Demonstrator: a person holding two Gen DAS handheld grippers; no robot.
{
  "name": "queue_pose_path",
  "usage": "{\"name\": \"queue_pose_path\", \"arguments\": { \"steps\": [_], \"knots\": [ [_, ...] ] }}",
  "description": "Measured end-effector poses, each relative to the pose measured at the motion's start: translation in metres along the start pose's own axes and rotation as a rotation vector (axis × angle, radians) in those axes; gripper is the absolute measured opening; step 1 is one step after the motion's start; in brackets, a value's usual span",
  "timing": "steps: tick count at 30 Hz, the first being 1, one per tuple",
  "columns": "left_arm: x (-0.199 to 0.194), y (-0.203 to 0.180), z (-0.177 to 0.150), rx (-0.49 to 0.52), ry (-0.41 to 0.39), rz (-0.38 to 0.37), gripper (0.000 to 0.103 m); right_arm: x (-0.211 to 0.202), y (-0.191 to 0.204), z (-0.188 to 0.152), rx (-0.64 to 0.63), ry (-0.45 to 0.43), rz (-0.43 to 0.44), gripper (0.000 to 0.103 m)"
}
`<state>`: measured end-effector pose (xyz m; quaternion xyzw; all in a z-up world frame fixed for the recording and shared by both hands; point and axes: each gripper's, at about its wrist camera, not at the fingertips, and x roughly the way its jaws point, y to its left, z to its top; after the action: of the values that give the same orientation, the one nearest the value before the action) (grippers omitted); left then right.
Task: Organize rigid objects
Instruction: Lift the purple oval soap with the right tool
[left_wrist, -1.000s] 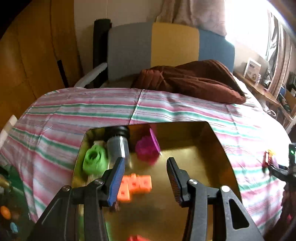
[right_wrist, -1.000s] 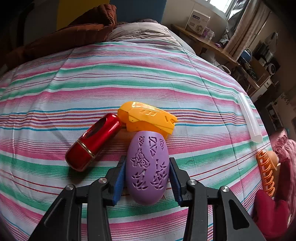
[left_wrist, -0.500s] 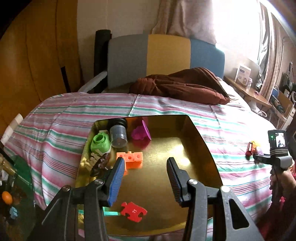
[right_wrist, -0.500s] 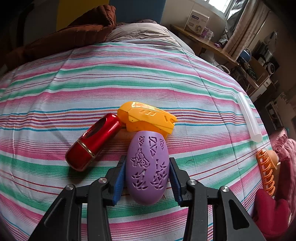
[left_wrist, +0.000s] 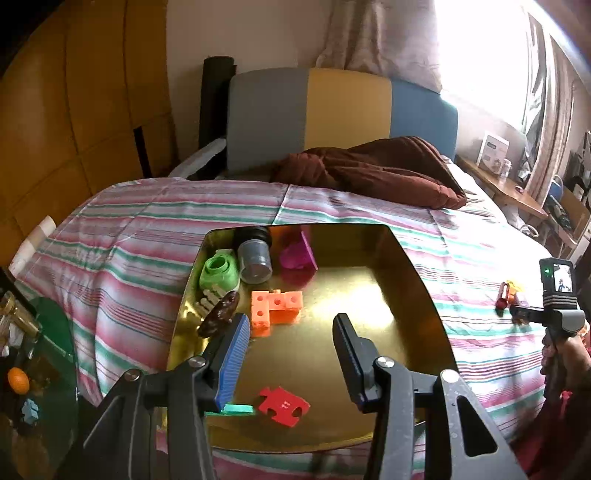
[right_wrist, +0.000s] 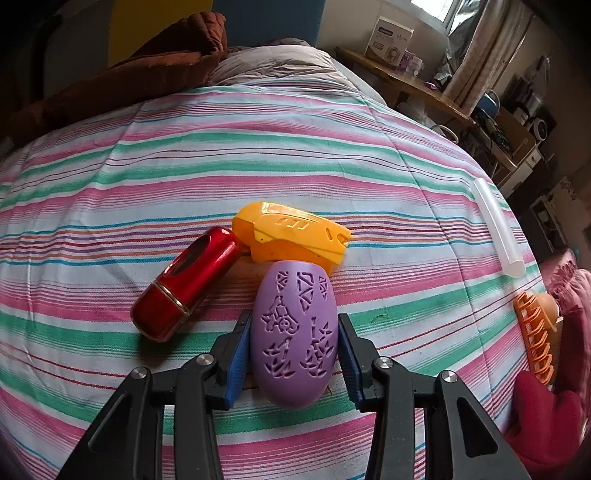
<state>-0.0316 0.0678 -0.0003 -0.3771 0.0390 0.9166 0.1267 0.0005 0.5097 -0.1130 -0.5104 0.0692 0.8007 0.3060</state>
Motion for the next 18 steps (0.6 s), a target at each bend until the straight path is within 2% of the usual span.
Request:
{"name": "queue_pose_path", "arguments": {
  "steps": [18],
  "knots": [
    [-0.002, 0.019, -0.008, -0.029, 0.012, 0.033, 0.047, 0.0, -0.001, -0.001, 0.03, 0.011, 0.022, 0.044]
  ]
}}
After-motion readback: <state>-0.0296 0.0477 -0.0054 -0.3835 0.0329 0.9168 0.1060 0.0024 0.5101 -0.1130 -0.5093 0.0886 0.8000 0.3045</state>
